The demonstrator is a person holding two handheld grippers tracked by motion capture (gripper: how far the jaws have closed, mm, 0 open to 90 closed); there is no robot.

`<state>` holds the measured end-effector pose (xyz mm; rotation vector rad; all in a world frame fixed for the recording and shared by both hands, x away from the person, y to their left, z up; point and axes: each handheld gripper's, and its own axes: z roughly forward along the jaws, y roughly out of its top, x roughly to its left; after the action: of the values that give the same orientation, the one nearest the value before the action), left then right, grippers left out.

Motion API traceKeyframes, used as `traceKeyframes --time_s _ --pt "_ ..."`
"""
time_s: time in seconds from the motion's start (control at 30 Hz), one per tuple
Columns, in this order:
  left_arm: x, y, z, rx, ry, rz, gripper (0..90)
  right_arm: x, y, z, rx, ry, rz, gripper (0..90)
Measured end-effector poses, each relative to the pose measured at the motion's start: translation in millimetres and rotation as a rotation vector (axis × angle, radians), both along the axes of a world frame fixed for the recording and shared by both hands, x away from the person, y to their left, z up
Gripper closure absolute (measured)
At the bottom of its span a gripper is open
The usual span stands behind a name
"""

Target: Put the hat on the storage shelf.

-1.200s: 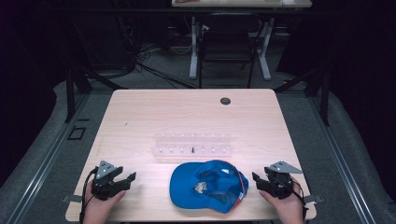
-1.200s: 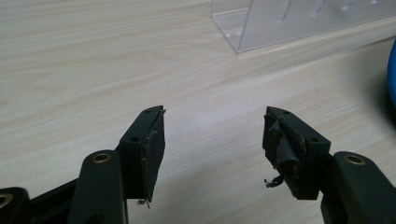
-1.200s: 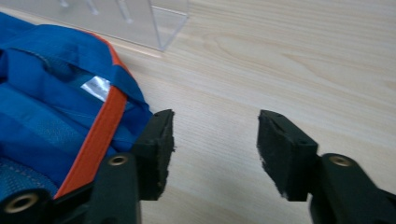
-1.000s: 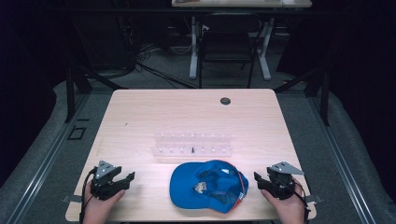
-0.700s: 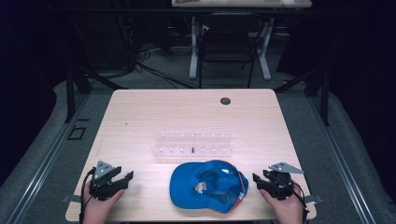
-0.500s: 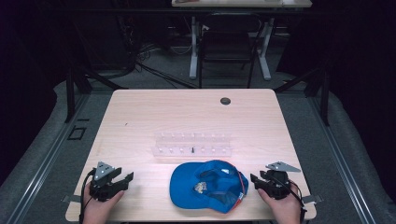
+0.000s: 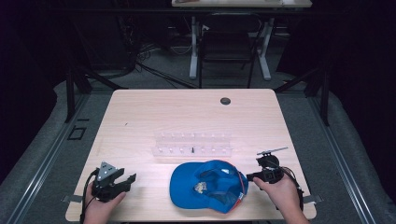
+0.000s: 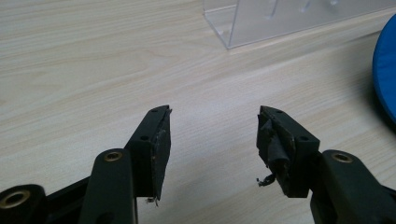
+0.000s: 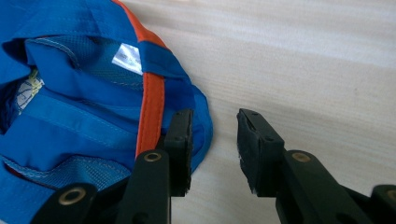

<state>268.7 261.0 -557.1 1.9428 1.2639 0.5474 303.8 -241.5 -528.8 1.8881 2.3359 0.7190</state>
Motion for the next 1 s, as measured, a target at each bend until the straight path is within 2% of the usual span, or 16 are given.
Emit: traceKeyframes --time_s 0.03,0.07,0.1,0.2,0.23,0.27,0.33,0.47,0.6,1.0 --pt "0.0 -0.2 0.0 0.000 0.000 0.001 45.1 2.8 -0.3 0.5 0.002 0.030 -0.001 65.7" --pt "0.0 -0.2 0.0 0.000 0.000 0.001 45.1 2.8 -0.3 0.5 0.002 0.030 -0.001 65.7" --pt "-0.2 0.0 0.1 -0.002 0.002 -0.002 45.1 7.1 0.1 0.5 0.025 0.081 -0.009 65.7" --pt "-0.4 -0.1 0.3 -0.002 0.001 -0.001 45.1 10.1 2.8 0.5 0.018 0.119 0.000 65.9" --pt "-0.4 -0.1 0.3 -0.002 0.001 -0.001 45.1 10.1 2.8 0.5 0.018 0.119 0.000 65.9" --pt "-0.4 0.1 0.5 -0.002 0.002 0.001 45.1 12.0 5.6 -0.4 -0.003 0.149 0.008 66.2" --pt "0.1 0.4 0.4 0.002 0.005 0.001 45.1 13.4 7.3 -2.2 -0.005 0.165 0.006 66.4" --pt "0.3 0.2 -0.5 -0.002 0.010 0.002 45.3 15.1 9.7 -5.2 -0.011 0.179 -0.005 66.7" --pt "0.6 -0.2 -0.7 -0.001 0.011 0.000 45.3 15.2 10.8 -7.3 0.020 0.184 -0.020 67.9" --pt "1.2 -1.4 -1.8 0.006 0.014 -0.001 45.3 15.5 20.1 -17.2 -0.033 0.207 -0.012 69.0"
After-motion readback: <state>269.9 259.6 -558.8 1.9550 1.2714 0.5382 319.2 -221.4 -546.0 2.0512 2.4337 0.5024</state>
